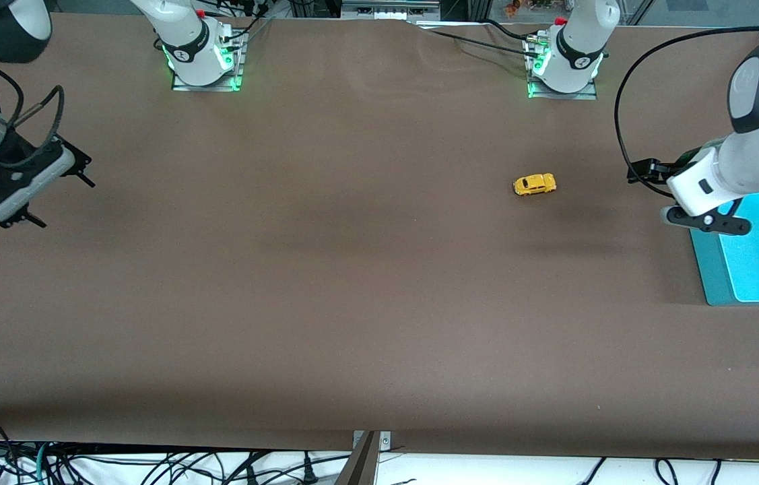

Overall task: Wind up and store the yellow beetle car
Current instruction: 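Move the left gripper toward the rolling car while the right gripper withdraws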

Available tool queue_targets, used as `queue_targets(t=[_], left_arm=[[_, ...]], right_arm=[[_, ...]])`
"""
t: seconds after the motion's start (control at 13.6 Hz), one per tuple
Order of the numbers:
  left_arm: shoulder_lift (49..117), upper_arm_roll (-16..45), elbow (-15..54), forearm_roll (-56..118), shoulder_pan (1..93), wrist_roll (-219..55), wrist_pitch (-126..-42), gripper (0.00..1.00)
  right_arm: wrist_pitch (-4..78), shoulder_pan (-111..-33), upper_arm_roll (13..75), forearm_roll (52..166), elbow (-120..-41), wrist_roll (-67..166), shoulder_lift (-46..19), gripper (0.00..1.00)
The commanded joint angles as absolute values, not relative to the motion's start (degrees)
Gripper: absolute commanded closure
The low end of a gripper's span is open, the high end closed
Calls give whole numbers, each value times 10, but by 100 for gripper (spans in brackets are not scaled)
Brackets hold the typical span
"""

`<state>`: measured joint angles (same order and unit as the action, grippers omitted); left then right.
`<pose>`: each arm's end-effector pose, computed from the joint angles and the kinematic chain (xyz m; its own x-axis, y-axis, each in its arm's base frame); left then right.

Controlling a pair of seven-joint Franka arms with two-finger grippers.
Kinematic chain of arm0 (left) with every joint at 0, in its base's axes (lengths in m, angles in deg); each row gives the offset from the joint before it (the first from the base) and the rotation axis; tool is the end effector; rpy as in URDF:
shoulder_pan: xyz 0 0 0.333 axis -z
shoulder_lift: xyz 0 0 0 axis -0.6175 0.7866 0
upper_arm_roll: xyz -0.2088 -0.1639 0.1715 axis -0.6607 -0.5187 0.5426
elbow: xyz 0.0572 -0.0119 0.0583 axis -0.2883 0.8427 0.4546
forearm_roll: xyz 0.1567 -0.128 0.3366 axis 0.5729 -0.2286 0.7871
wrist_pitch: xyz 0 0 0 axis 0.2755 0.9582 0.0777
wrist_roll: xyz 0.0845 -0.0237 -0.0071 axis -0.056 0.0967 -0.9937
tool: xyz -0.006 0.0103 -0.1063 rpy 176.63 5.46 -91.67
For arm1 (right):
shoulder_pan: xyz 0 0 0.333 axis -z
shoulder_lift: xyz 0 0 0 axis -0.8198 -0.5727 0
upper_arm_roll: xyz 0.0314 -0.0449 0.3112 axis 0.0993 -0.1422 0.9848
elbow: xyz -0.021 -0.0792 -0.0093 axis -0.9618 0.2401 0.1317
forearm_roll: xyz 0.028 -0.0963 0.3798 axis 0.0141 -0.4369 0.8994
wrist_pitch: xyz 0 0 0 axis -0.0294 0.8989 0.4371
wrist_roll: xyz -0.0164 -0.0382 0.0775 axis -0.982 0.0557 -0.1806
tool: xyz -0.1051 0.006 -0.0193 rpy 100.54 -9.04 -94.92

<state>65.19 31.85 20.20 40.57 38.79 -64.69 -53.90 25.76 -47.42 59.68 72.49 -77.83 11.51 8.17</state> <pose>0.5588 -0.0143 0.4580 0.9077 -0.2154 -0.3602 -0.2054 -0.9764 0.0663 0.5826 0.0256 0.5781 0.6960 0.7131 0.0841 0.7098 -0.7009 0.0693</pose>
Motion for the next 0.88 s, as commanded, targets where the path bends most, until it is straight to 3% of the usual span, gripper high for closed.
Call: queue_targets(t=[0.0,0.37,0.59,0.81], left_arm=[[643,317,240,385,387,-567,-541,0],[601,315,415,382,384,-338,-732,0],[583,260,463,386,383,-314,-799,0],[585,256,494,386,387,-215,-856,0]], right_arm=[[242,-493,561,757,-783,184,106,0],[178,-515,546,754,-782,388,135,0],[143,-529,543,754,-781,527,151,0],[143,-531,543,754,-781,538,153,0]])
